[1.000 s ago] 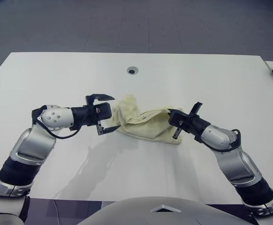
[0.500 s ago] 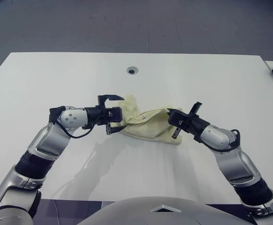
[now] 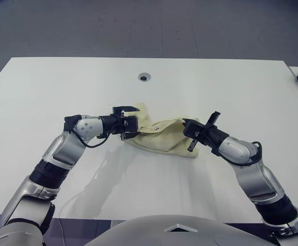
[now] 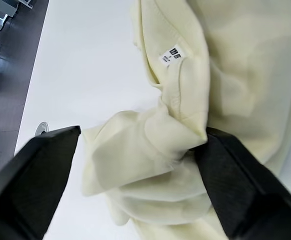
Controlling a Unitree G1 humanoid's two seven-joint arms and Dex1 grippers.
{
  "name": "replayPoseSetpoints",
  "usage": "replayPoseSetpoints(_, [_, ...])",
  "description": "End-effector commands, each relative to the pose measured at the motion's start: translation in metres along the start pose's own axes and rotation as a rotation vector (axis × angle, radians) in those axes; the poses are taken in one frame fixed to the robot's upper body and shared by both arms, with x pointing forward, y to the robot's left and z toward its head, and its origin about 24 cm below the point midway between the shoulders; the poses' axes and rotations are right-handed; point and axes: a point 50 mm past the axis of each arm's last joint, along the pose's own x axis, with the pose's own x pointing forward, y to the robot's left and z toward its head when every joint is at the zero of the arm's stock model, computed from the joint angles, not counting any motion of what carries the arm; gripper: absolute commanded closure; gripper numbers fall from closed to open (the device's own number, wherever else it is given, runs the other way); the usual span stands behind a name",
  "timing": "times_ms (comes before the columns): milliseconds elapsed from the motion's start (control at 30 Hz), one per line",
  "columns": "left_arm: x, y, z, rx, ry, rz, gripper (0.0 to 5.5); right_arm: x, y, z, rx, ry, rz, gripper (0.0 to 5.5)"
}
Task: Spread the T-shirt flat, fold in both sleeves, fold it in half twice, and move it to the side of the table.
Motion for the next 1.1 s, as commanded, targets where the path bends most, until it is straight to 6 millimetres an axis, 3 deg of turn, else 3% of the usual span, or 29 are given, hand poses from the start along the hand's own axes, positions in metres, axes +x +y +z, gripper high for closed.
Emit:
replayPoseSetpoints(33, [-0.003,0.001,0.001,0.025,0.016,-0.004,2.26,0.0,0.002,0.0,-0.002,0.003,0.007,5.5])
replayPoseSetpoints(467, [-0.003,-0.002,-0.002,0.039,0.044,-0.033,4.47,-0.001,0.0,0.002,-0.008,0.002,0.002,5.5])
replayPoseSetpoints(633, [0.001,0.011,-0.002,0.005,0.052,0.021,5.31,0.006,-0.013,-0.002,-0.035,0.006,-0.006,5.5])
replayPoseSetpoints(733, [0.004,0.035,-0.002,0.047,0.066,0.105,5.49,0.023,-0.042,-0.007,-0.105,0.008,-0.049,5.5])
replayPoseSetpoints(933, [0.024,0.133,0.002,0.107,0.131,0.365,5.49,0.08,-0.143,-0.007,-0.193,0.026,-0.237,5.5])
replayPoseSetpoints(1100, [0.023,0.19,0.02,0.213,0.269,0.545,5.49,0.086,-0.209,0.013,-0.255,0.077,-0.427,5.5])
